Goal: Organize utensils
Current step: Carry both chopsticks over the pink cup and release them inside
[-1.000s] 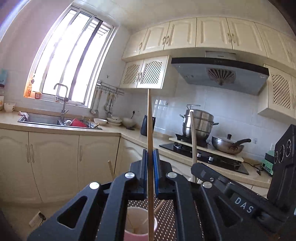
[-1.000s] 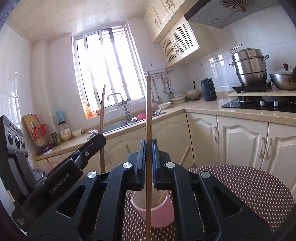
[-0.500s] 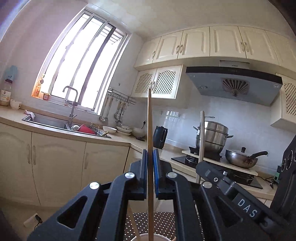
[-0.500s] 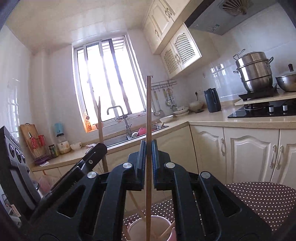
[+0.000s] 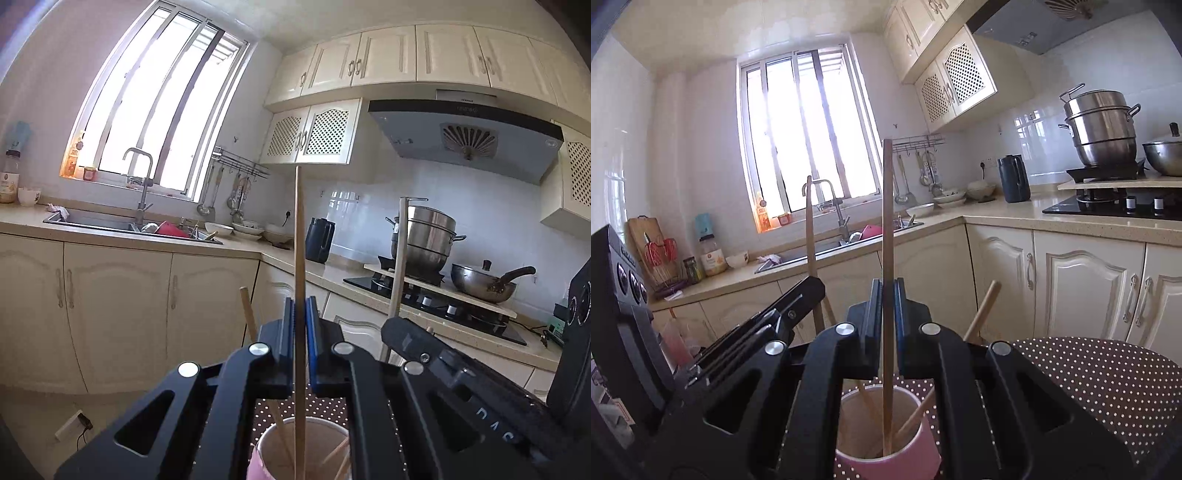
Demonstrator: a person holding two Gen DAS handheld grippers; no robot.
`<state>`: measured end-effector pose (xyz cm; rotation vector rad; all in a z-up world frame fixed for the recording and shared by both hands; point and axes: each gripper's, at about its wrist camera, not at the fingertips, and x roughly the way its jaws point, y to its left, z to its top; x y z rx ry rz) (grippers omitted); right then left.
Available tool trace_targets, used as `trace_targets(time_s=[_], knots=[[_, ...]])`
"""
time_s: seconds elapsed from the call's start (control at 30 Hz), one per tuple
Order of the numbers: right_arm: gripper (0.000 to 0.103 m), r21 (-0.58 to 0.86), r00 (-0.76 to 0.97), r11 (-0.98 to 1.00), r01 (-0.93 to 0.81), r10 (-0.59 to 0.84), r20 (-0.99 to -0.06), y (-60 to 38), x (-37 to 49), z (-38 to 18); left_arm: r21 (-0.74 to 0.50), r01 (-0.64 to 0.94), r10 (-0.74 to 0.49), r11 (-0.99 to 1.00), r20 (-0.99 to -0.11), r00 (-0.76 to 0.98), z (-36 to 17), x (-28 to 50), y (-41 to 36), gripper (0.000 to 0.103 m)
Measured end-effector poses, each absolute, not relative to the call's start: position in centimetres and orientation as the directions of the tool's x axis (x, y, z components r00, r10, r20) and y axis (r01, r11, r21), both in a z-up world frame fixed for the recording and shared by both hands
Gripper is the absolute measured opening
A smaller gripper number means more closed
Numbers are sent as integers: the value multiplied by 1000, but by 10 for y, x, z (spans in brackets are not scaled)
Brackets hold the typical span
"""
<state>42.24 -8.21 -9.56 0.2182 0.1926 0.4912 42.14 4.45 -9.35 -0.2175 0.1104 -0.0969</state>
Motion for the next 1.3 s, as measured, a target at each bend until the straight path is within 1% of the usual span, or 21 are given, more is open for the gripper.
trace_targets(time_s=[0.13, 0.43, 0.47, 0.5, 0.53, 0.57, 0.73, 0.8, 1.0, 1.03, 1.1, 1.13, 1.17, 1.3], knots=[[7, 229, 865, 870, -437, 476, -157, -84, 409, -101, -206, 86, -113, 975, -127, 985, -99, 409, 43, 6], [7, 229, 865, 889, -396, 445, -234, -89, 394, -111, -161, 99, -128, 982, -182, 975, -105, 388, 39, 7], [7, 229, 863, 891, -392, 443, -243, -89, 393, -112, -159, 99, -129, 982, -190, 973, -105, 387, 40, 9], [7, 227, 864, 893, -388, 439, -248, -88, 391, -112, -155, 96, -127, 983, -199, 972, -106, 385, 40, 13], [7, 226, 865, 896, -382, 433, -254, -89, 390, -113, -153, 94, -125, 984, -204, 971, -106, 384, 41, 26], [7, 230, 864, 896, -380, 433, -258, -89, 389, -113, -153, 93, -123, 984, -205, 971, -105, 382, 42, 35], [8, 237, 866, 903, -359, 417, -276, -93, 381, -110, -138, 81, -109, 987, -210, 972, -101, 369, 44, 37], [8, 234, 868, 906, -353, 410, -279, -95, 377, -108, -140, 79, -108, 987, -208, 972, -98, 363, 46, 40], [9, 229, 873, 915, -331, 390, -293, -100, 365, -102, -131, 62, -89, 989, -206, 974, -91, 345, 48, 55], [12, 229, 874, 916, -328, 387, -295, -101, 363, -101, -128, 59, -84, 990, -205, 975, -90, 342, 48, 58], [25, 226, 876, 920, -321, 379, -298, -103, 358, -99, -117, 54, -77, 992, -208, 975, -87, 336, 47, 59], [42, 224, 877, 921, -318, 376, -299, -104, 356, -99, -108, 49, -72, 993, -211, 975, -86, 333, 46, 60], [49, 222, 882, 924, -312, 368, -293, -105, 353, -98, -100, 44, -64, 994, -215, 975, -84, 332, 45, 61], [49, 219, 884, 928, -302, 358, -300, -109, 345, -94, -89, 35, -54, 995, -214, 975, -78, 320, 44, 61]])
